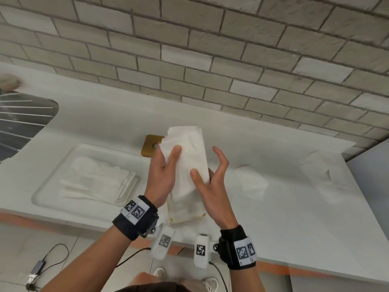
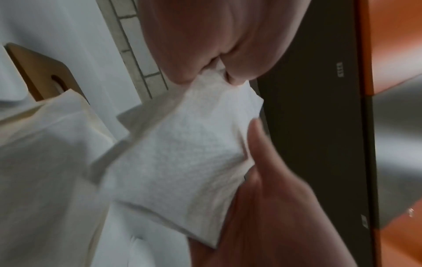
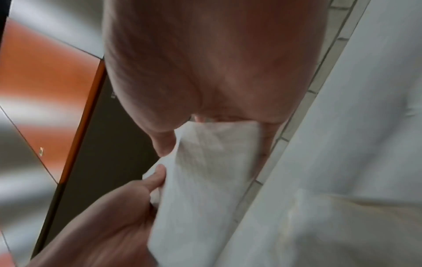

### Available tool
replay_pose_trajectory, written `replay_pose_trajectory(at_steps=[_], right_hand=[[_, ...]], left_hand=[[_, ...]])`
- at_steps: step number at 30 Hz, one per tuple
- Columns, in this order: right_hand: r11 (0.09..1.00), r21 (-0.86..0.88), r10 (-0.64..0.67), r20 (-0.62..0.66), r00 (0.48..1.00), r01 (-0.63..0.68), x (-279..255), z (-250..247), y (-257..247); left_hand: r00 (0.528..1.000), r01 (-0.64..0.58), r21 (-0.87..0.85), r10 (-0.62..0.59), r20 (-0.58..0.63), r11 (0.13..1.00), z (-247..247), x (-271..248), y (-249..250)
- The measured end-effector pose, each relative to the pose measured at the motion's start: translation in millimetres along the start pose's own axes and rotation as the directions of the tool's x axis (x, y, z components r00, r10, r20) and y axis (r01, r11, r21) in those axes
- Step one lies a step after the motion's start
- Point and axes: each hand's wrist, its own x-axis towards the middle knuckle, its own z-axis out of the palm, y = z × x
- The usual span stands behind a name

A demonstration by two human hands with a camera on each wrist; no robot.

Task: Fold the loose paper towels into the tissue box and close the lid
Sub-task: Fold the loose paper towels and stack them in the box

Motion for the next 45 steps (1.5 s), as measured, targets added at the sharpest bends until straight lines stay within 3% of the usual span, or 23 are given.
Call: replay_pose_trajectory(at_steps=[4, 7, 10, 14, 16, 18, 21, 23, 25, 26, 28, 31, 33, 37, 41, 43, 45], right_hand=[[0.998, -0.050, 0.041, -0.112, 0.993, -0.047, -11.9, 0.8, 39.2], [0.965, -0.245, 0.043, -0.208, 0.977, -0.094, -8.7, -1.7, 70.1], [0.863, -0.484, 0.099, -0.124, 0.987, -0.147, -6.9, -5.3, 90.8], [0.751, -0.637, 0.121, -0.127, 0.985, -0.174, -11.5, -8.0, 101.7], [0.707, -0.683, 0.135, -0.128, 0.983, -0.186, -11.5, -7.1, 104.7], [0.675, -0.709, 0.177, -0.111, 0.978, -0.202, -10.7, -6.8, 106.8], [0.683, -0.695, 0.201, -0.120, 0.972, -0.227, -8.4, -7.6, 108.6], [0.701, -0.680, 0.212, -0.090, 0.973, -0.216, -6.8, -11.4, 107.2], [0.734, -0.643, 0.185, -0.122, 0.975, -0.220, -0.8, -27.5, 104.0], [0.735, -0.640, 0.145, -0.174, 0.974, -0.224, 4.6, -41.1, 103.8], [0.718, -0.643, 0.055, -0.330, 0.943, -0.266, 18.0, -78.6, 105.9], [0.770, -0.451, 0.078, -0.635, 0.769, -0.451, 42.2, -147.6, 124.3], [0.776, -0.333, 0.156, -0.721, 0.675, -0.536, 59.2, -184.8, 141.7], [0.643, -0.313, 0.360, -0.682, 0.637, -0.699, 88.4, -212.9, 158.1], [0.525, -0.374, 0.394, -0.690, 0.607, -0.765, 105.3, -218.6, 171.9], [0.578, -0.360, 0.339, -0.710, 0.618, -0.732, 108.2, -216.2, 175.9], [0.689, -0.299, 0.277, -0.734, 0.620, -0.661, 107.5, -211.3, 174.6]], left_hand=[[0.996, 0.060, 0.002, -0.060, -0.066, 0.998, -11.7, 21.4, -15.7], [0.977, 0.212, 0.267, -0.209, -0.042, 0.940, -27.6, 32.8, -52.1], [0.944, 0.312, 0.446, -0.326, -0.049, 0.839, -43.1, 41.5, -83.3], [0.977, 0.162, 0.636, -0.213, 0.004, 0.755, -54.2, 53.0, -89.2], [0.991, -0.011, 0.740, -0.094, 0.099, 0.672, -56.2, 56.9, -87.6], [0.972, -0.214, 0.809, 0.034, 0.234, 0.548, -55.6, 58.1, -84.5], [0.877, -0.434, 0.775, 0.019, 0.480, 0.460, -45.2, 55.1, -77.4], [0.776, -0.534, 0.733, -0.100, 0.622, 0.421, -34.2, 49.1, -83.2], [0.684, -0.600, 0.748, -0.302, 0.663, 0.283, -26.1, 43.0, -98.0], [0.657, -0.620, 0.761, -0.405, 0.636, 0.188, -24.8, 40.5, -106.2], [0.650, -0.623, 0.778, -0.503, 0.570, 0.077, -24.9, 36.9, -116.3], [0.654, -0.615, 0.788, -0.557, 0.512, 0.003, -22.4, 35.0, -121.5], [0.646, -0.627, 0.778, -0.581, 0.496, -0.032, -20.1, 34.2, -122.9], [0.638, -0.641, 0.766, -0.589, 0.496, -0.049, -16.4, 33.0, -119.0], [0.647, -0.648, 0.758, -0.584, 0.490, -0.082, -13.9, 30.8, -114.7], [0.646, -0.640, 0.765, -0.585, 0.490, -0.067, -13.3, 30.9, -112.8], [0.634, -0.629, 0.777, -0.600, 0.488, -0.033, -15.4, 34.4, -107.0]])
